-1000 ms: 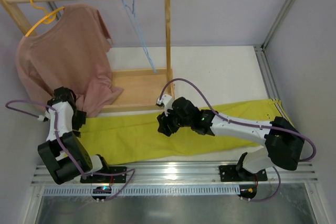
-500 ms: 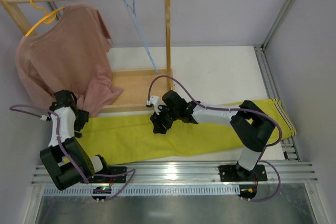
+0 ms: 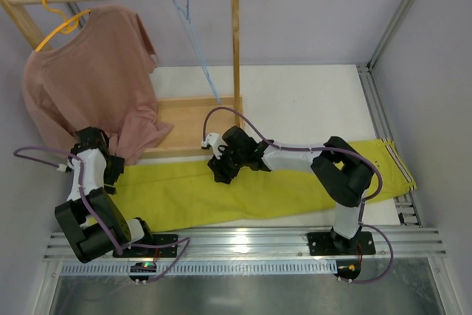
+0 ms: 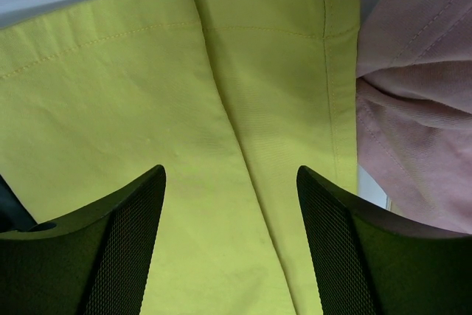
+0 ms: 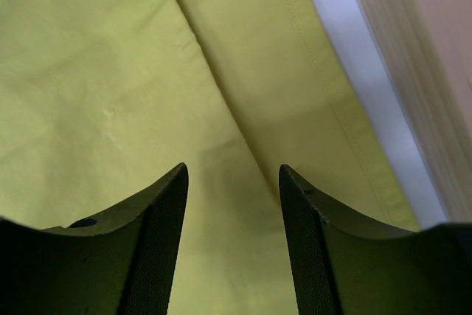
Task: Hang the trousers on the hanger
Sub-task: Fold the trousers
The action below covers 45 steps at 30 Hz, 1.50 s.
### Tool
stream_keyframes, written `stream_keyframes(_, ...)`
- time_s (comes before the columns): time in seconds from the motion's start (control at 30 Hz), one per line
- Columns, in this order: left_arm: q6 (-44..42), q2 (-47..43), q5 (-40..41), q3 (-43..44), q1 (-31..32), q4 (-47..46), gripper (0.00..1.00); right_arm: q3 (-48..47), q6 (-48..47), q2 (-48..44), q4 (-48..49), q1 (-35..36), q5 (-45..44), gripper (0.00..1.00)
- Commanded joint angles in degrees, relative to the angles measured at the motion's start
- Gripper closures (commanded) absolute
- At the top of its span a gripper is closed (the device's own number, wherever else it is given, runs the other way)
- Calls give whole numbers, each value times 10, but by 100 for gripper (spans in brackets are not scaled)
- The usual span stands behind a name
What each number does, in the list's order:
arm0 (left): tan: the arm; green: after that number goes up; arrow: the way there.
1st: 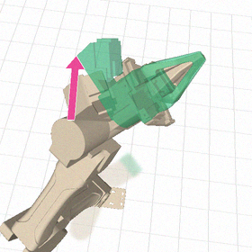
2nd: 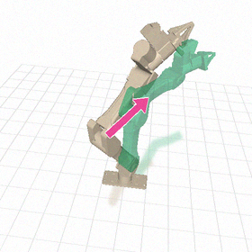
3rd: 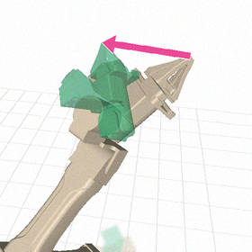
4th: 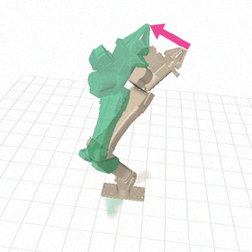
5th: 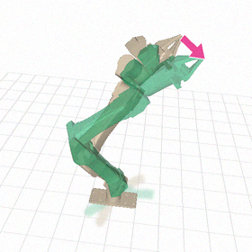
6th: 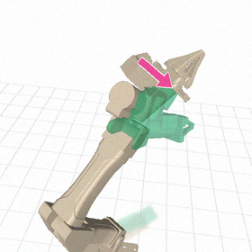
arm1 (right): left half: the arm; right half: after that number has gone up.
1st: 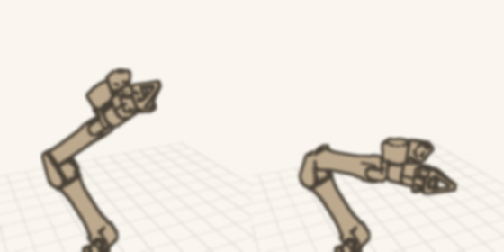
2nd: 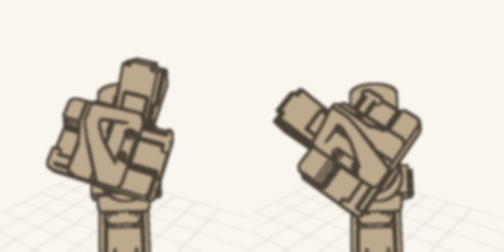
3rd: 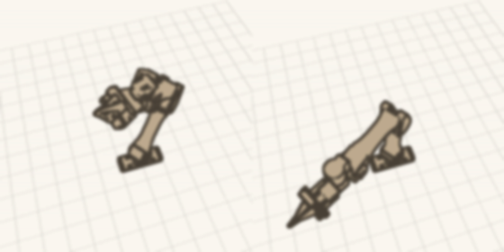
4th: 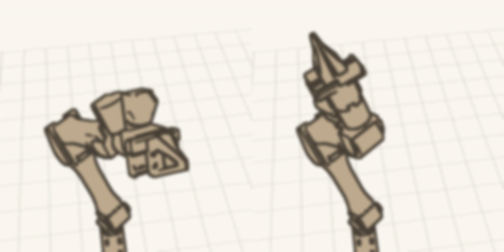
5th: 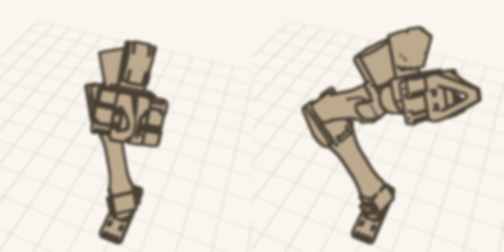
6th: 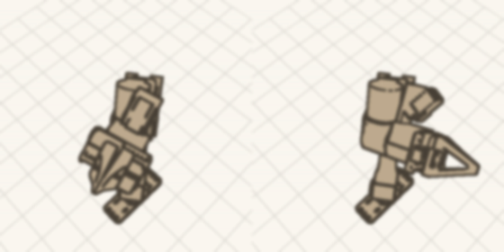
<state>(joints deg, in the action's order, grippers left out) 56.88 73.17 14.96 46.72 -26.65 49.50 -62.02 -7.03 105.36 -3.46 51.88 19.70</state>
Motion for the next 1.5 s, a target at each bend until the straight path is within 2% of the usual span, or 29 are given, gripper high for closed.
stream_keyframes(0.0,8,-9,11,-2,-3,-13,28,-35,-28,13,7,-2,-8,44)
stream_keyframes(0.23,15,-11,20,8,-2,-5,28,-56,-36,41,-25,-4,15,45)
stream_keyframes(0.3,10,-7,17,12,-2,0,27,-53,-37,41,-34,-4,22,48)
stream_keyframes(0.37,12,0,35,25,-3,12,25,-48,-37,36,-37,-4,28,55)
stream_keyframes(0.47,24,6,52,39,-2,34,23,-43,-29,27,-36,-5,27,74)
stream_keyframes(0.5,31,6,55,42,-3,41,21,-42,-28,24,-37,-5,30,85)
stream_keyframes(0.63,57,6,74,48,-3,60,20,-32,-9,3,-30,-4,38,96)
stream_keyframes(0.73,64,15,96,59,-4,69,19,-9,9,-22,-8,-3,36,96)
stream_keyframes(0.87,79,43,115,72,-16,90,23,18,20,-40,11,-1,35,96)
stream_keyframes(1.17,97,83,111,14,-26,17,27,50,33,-43,24,5,33,96)
stream_keyframes(1.47,85,161,96,10,-26,-20,32,60,40,-45,28,9,26,96)
